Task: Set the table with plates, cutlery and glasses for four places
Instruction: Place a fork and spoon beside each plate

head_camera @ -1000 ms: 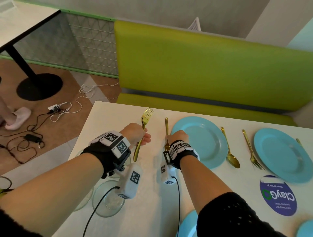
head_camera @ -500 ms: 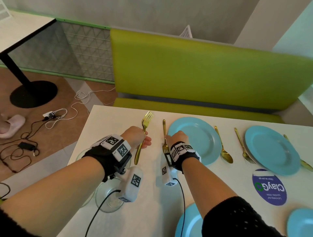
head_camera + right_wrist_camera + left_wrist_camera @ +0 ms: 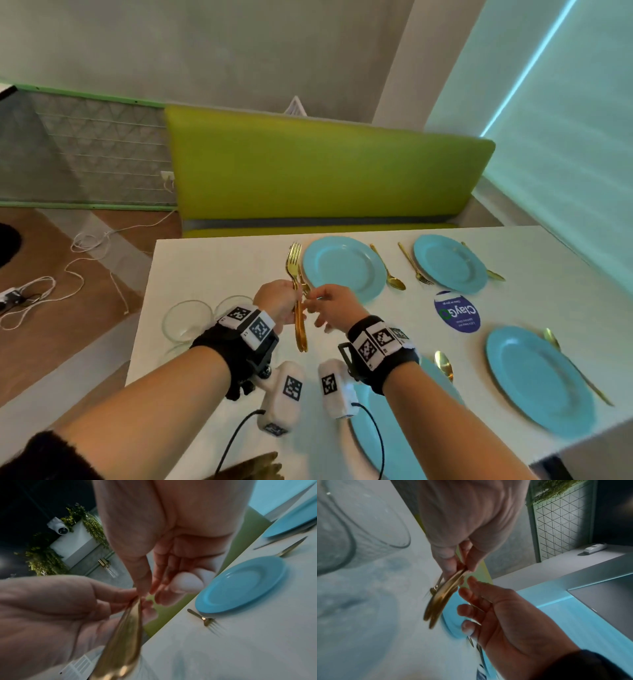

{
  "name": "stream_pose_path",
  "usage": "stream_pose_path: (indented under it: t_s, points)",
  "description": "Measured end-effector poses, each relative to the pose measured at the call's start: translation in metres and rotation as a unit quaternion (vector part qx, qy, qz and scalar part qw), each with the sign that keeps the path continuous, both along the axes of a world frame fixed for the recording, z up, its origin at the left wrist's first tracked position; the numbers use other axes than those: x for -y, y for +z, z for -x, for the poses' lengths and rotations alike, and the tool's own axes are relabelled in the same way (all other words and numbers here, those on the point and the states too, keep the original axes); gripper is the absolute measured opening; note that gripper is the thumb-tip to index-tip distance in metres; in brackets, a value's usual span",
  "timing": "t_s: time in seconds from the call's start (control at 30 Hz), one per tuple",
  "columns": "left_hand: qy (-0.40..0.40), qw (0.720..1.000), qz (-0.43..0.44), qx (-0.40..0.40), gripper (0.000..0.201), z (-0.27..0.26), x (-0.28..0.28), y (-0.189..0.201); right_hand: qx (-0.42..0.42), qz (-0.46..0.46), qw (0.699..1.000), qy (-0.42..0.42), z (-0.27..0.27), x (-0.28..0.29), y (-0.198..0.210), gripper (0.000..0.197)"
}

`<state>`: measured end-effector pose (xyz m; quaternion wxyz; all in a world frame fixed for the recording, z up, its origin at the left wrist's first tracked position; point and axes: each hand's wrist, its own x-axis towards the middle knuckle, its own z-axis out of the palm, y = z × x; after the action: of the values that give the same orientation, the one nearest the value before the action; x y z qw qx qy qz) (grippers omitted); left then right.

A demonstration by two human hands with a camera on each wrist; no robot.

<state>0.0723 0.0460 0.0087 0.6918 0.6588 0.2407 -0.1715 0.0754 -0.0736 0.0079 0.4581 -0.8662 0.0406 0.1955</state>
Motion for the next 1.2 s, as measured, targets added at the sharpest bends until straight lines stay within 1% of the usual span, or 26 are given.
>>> stream_pose_path:
  t_s: [0.1, 0.23, 0.33, 0.37, 0.43, 0.53, 0.67, 0.77, 0.83, 0.9, 1.03, 1.13, 1.2]
  points:
    - [-0.029, 0.999, 0.035, 0.005, 0.016, 0.026, 0.011, -0.002, 0.013, 0.016, 1.000, -0.021, 0.038, 0.005, 0.002, 0.020]
    - [-0.075, 0.995, 0.070, 0.003, 0.010, 0.054, 0.032, -0.005, 0.018, 0.013, 0.996, -0.089, 0.075, 0.022, 0.003, 0.016]
    - [-0.113, 0.990, 0.084, 0.005, 0.006, 0.069, 0.044, -0.007, 0.017, 0.006, 0.994, -0.110, 0.092, 0.037, 0.003, 0.015]
    - [-0.121, 0.989, 0.087, 0.008, 0.009, 0.072, 0.047, -0.008, 0.015, 0.000, 0.993, -0.117, 0.096, 0.041, 0.004, 0.015]
    - [-0.125, 0.988, 0.092, 0.014, 0.015, 0.077, 0.054, -0.009, 0.013, -0.010, 0.992, -0.128, 0.100, 0.051, 0.003, 0.016]
    - [-0.107, 0.991, 0.070, 0.025, 0.017, 0.080, 0.063, -0.010, 0.025, 0.002, 0.989, -0.142, 0.100, 0.066, 0.000, 0.018]
    - [-0.075, 0.997, 0.024, 0.018, 0.014, 0.076, 0.077, -0.012, 0.031, 0.050, 0.988, -0.144, 0.099, 0.100, -0.006, 0.021]
    - [-0.048, 0.999, 0.010, 0.008, 0.010, 0.074, 0.093, -0.015, 0.023, 0.087, 0.985, -0.150, 0.097, 0.143, -0.012, 0.022]
    - [-0.038, 0.999, 0.000, 0.004, 0.012, 0.072, 0.106, -0.017, 0.009, 0.116, 0.980, -0.160, 0.096, 0.175, -0.020, 0.023]
    - [-0.037, 0.999, -0.020, 0.001, 0.012, 0.070, 0.121, -0.021, -0.013, 0.146, 0.974, -0.170, 0.095, 0.208, -0.029, 0.025]
    - [-0.040, 0.998, -0.056, -0.001, 0.014, 0.069, 0.150, -0.029, -0.050, 0.233, 0.958, -0.162, 0.095, 0.264, -0.051, 0.030]
    - [-0.036, 0.997, -0.070, -0.006, 0.016, 0.070, 0.166, -0.035, -0.061, 0.273, 0.948, -0.151, 0.095, 0.296, -0.065, 0.031]
    - [-0.034, 0.996, -0.077, -0.012, 0.016, 0.071, 0.173, -0.038, -0.072, 0.301, 0.941, -0.137, 0.093, 0.312, -0.074, 0.028]
